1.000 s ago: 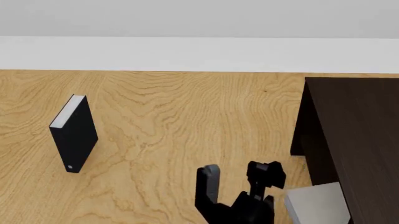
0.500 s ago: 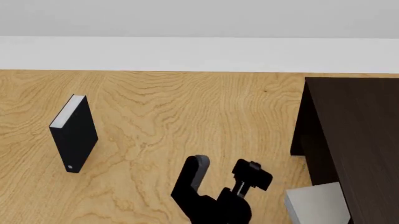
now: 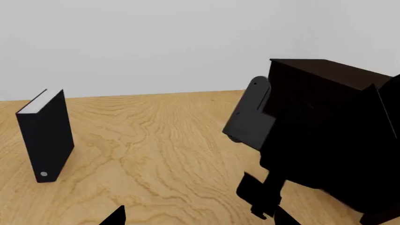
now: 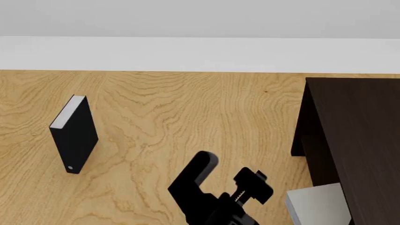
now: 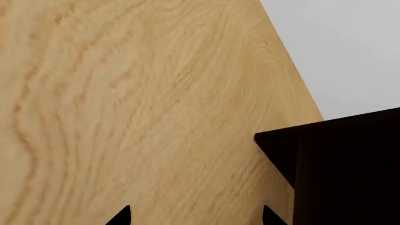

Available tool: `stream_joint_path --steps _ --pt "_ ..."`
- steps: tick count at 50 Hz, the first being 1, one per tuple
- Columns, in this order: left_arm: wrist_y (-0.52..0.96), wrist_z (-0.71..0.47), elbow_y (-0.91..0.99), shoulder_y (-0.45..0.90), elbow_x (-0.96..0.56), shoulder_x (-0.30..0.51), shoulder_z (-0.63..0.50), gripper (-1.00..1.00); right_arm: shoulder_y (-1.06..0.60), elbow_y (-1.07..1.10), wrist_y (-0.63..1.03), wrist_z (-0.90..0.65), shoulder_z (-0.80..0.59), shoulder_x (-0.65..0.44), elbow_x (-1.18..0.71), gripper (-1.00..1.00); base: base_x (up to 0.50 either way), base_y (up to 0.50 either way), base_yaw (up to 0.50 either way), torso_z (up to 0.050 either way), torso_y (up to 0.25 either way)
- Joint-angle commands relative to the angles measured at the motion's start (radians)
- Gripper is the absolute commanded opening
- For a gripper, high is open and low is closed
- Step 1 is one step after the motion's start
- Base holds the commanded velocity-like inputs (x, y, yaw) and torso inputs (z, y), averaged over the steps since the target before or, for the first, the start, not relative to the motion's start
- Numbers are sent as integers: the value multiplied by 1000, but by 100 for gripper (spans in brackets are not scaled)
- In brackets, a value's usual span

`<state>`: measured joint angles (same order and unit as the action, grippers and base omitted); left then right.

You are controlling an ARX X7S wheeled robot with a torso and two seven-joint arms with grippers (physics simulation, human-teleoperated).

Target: Pick up the book on the right and place it on the cabinet shelf.

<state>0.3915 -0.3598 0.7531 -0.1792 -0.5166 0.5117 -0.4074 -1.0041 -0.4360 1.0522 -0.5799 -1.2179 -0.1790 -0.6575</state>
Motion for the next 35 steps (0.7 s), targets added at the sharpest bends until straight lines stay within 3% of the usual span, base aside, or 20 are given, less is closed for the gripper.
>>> stream_joint_path --steps 1,15,35 --pt "-4 -3 1 -2 -4 5 2 100 10 78 59 -10 77 -32 -86 100 0 0 0 0 0" --pt "-1 -3 1 5 -12 8 -1 100 -3 113 147 -10 93 -49 -140 100 0 0 0 0 0" --pt "-12 1 -11 7 -16 7 -7 100 8 32 135 15 72 -34 -131 100 0 0 0 0 0"
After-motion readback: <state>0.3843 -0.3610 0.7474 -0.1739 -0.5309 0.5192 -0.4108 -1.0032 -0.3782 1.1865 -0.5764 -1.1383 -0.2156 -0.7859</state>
